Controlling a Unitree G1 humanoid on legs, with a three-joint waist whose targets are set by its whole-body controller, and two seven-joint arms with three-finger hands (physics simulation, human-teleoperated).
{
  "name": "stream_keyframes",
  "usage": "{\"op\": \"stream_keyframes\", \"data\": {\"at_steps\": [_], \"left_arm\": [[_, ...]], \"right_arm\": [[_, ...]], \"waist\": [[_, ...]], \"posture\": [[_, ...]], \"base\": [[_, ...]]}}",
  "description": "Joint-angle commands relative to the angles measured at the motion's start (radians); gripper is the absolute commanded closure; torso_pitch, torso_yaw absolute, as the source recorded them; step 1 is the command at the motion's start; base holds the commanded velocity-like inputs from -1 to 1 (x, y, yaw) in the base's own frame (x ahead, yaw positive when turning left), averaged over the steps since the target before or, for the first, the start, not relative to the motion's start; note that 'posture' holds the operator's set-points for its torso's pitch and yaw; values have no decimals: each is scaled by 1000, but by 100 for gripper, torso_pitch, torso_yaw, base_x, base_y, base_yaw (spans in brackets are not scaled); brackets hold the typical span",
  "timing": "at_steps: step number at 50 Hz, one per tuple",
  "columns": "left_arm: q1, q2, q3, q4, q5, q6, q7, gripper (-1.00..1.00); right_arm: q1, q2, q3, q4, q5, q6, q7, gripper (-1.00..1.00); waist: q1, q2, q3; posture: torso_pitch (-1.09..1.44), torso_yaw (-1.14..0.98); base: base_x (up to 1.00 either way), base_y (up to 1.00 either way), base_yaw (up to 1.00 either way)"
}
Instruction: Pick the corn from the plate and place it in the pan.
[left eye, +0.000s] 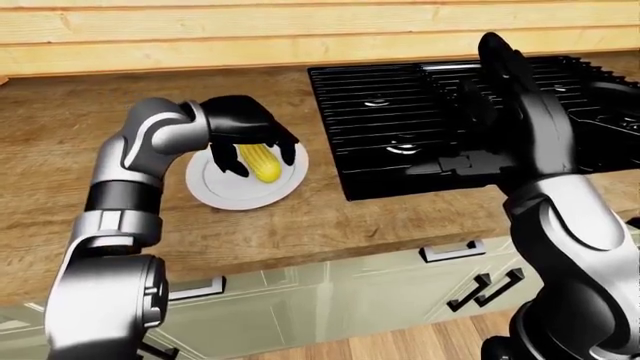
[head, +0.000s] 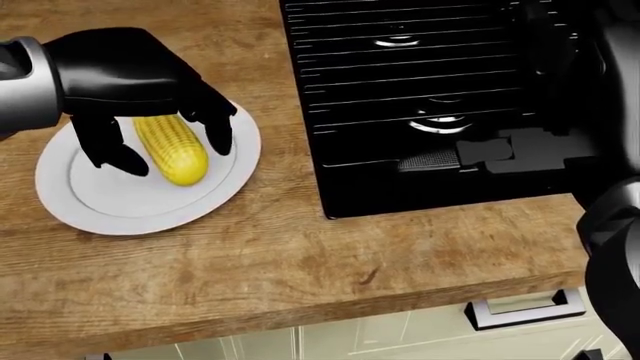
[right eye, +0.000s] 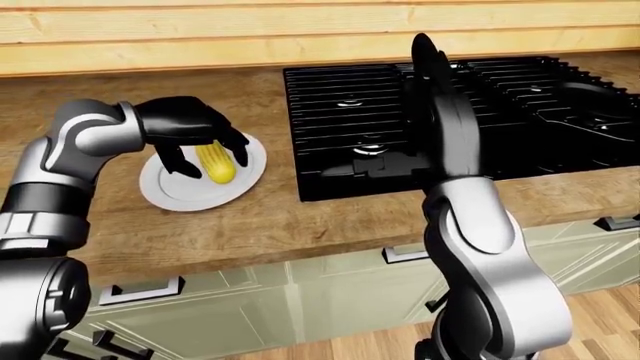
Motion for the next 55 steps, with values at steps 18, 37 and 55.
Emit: {"op": "stream_keyframes", "data": {"at_steps": [18, 37, 55], "left_arm": [[-32, 21, 12, 11, 47, -44, 85, 1], [-26, 16, 13, 10, 48, -39, 92, 11], [-19, 3, 11, 6, 48, -30, 112, 52]], "right_arm": [[-24, -6, -6, -23, -7, -27, -1, -100], [-17, -2, -2, -19, -15, -33, 5, -100], [-18, 0, -2, -17, -20, -35, 8, -100]], "waist": [[-2, 4, -29], [-3, 6, -31], [-5, 6, -33]], "posture": [[0, 0], [0, 0], [0, 0]], "base": [[0, 0, 0], [0, 0, 0], [0, 0, 0]]}}
